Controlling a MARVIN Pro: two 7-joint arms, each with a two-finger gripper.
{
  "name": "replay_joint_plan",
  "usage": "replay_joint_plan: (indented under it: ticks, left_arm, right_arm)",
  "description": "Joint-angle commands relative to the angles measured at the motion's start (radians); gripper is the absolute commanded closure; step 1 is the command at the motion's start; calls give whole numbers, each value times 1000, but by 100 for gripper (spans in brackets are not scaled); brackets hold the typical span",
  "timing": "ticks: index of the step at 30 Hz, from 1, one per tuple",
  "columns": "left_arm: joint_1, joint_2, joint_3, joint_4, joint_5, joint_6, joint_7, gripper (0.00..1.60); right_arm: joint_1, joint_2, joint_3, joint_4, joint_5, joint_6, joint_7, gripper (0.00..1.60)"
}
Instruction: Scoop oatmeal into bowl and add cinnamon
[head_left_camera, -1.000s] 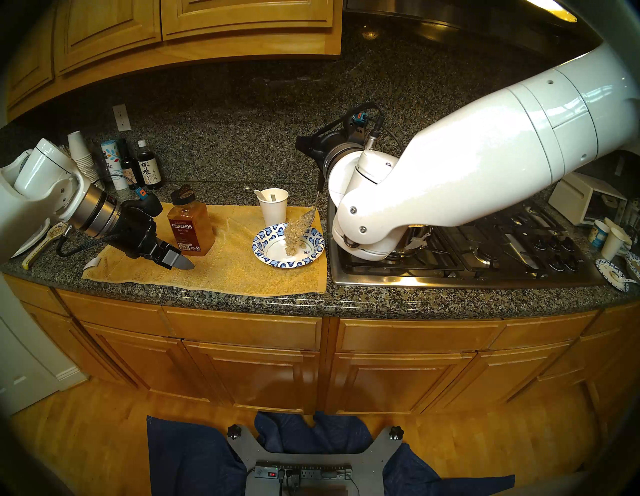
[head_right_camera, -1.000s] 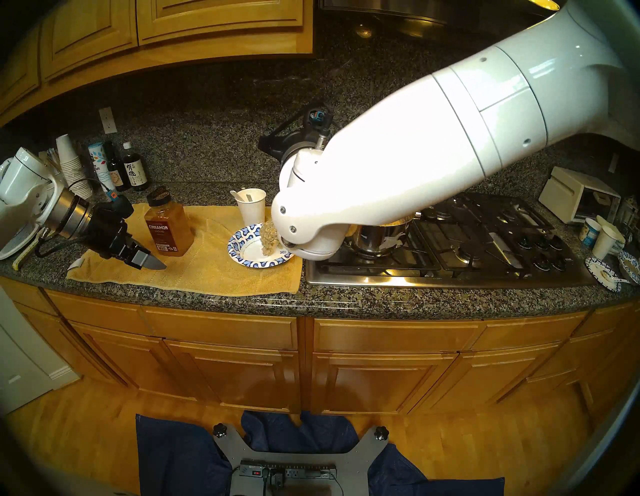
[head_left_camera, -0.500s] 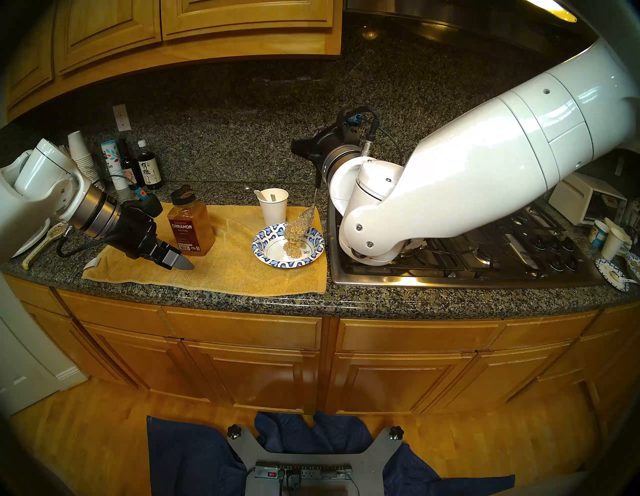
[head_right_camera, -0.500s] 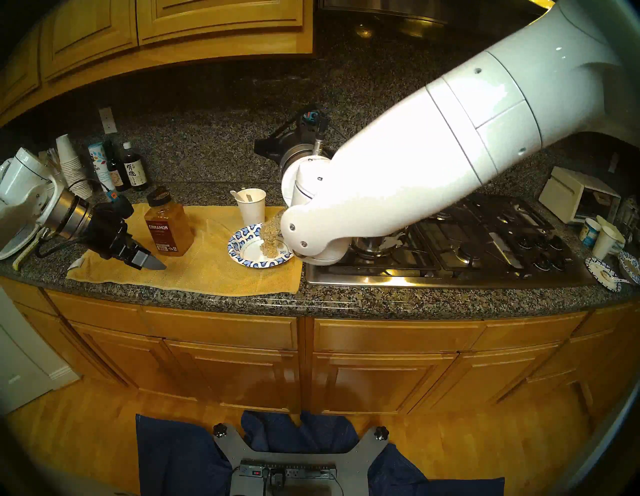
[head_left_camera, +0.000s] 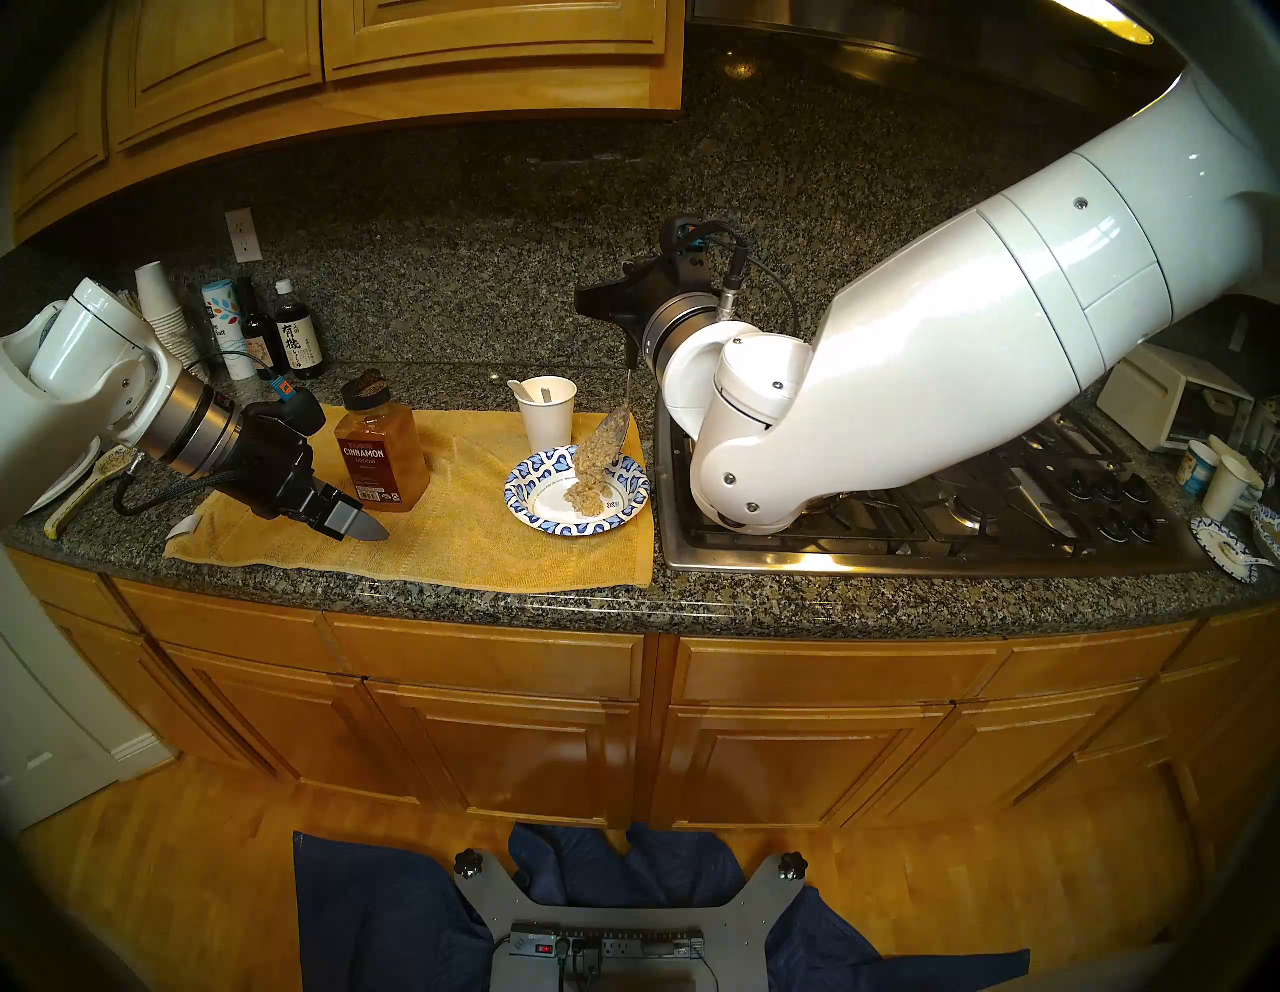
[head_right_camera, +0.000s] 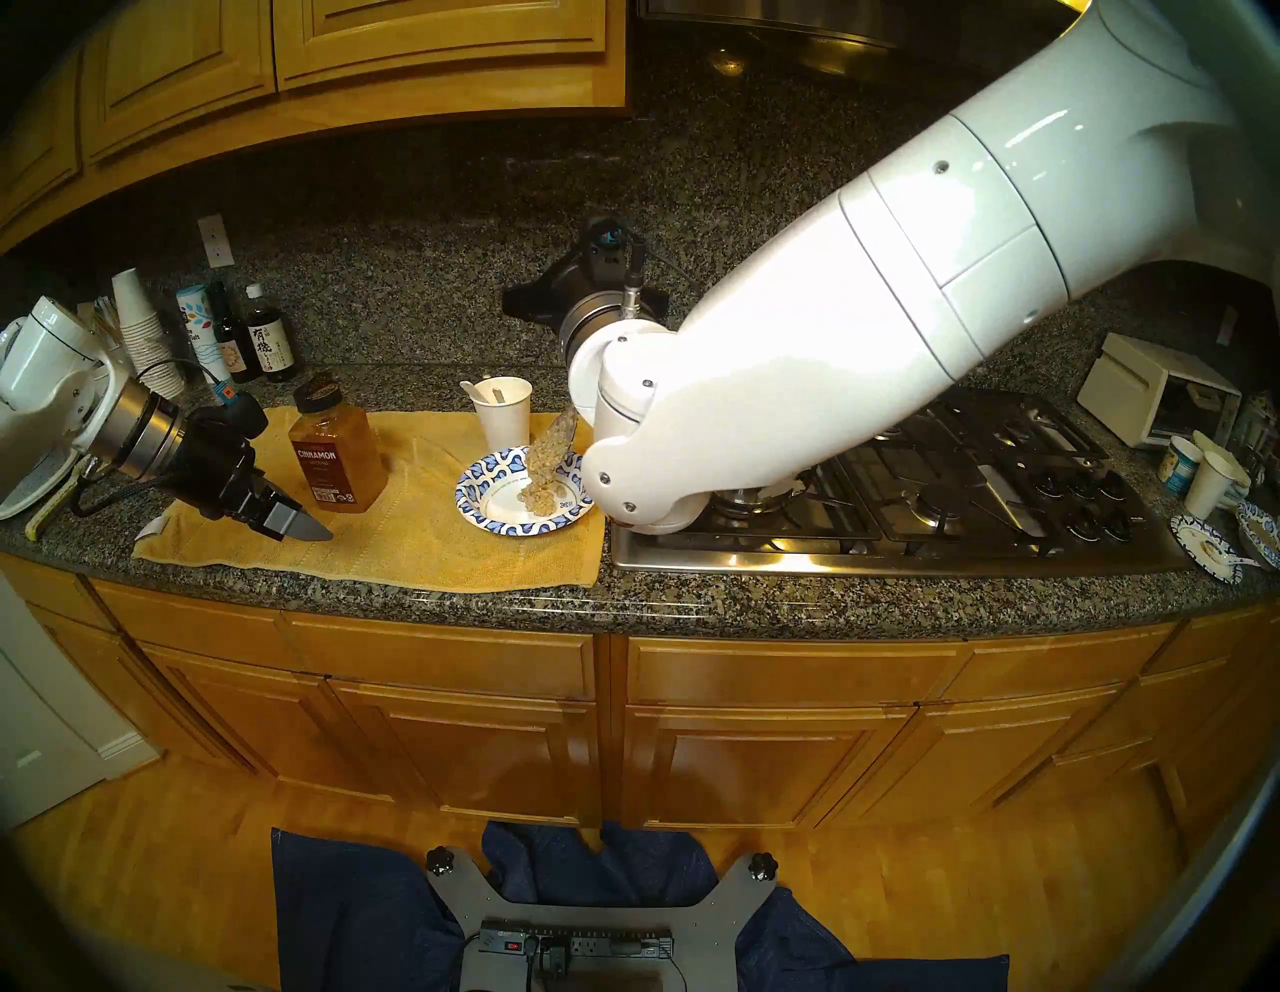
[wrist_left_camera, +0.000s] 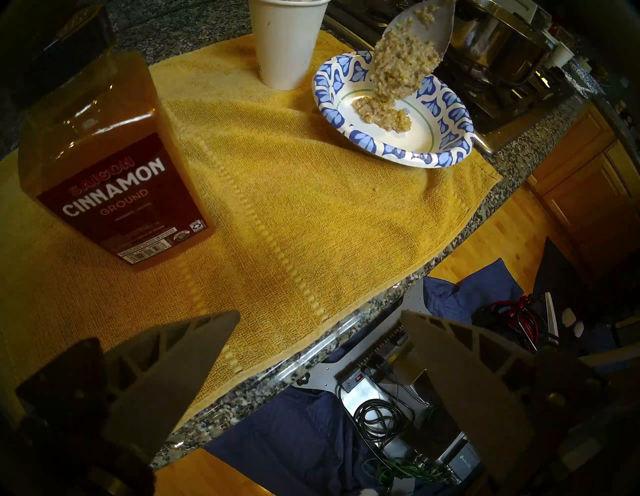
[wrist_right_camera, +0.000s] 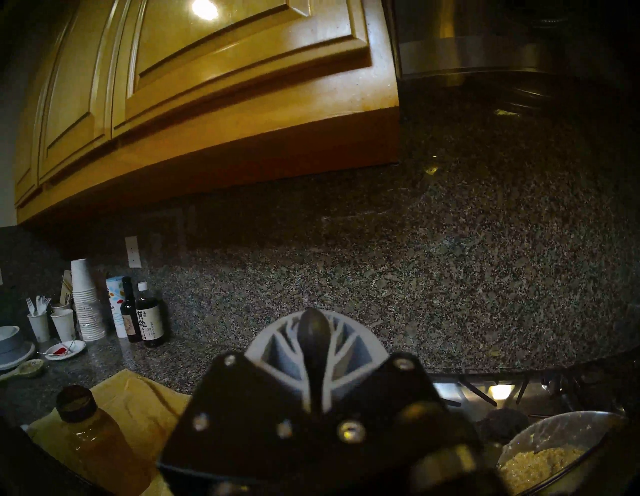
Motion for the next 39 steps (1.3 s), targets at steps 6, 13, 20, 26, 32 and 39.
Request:
replay_joint_plan:
  ticks: [6, 13, 20, 26, 32, 39]
  left_arm:
    - [-24, -2, -23, 1, -1, -4, 1, 0]
    - [-23, -2, -23, 2, -1, -4, 1, 0]
    - [-22, -2, -23, 2, -1, -5, 0, 0]
    - [-21, -2, -23, 2, -1, -6, 0, 0]
    - [-20, -2, -24, 2, -1, -6, 0, 0]
    - [-20, -2, -24, 2, -1, -7, 0, 0]
  right_arm:
    - [24, -10, -28, 37, -123, -2, -22, 160]
    - [17, -20, -51, 48, -186, -2, -22, 160]
    - [9, -25, -72, 59, -250, -2, -21, 160]
    - [11, -18, -81, 77, -301, -2, -25, 160]
    - [13, -10, -81, 94, -351, -2, -31, 160]
    - [3, 0, -82, 75, -411, -2, -37, 160]
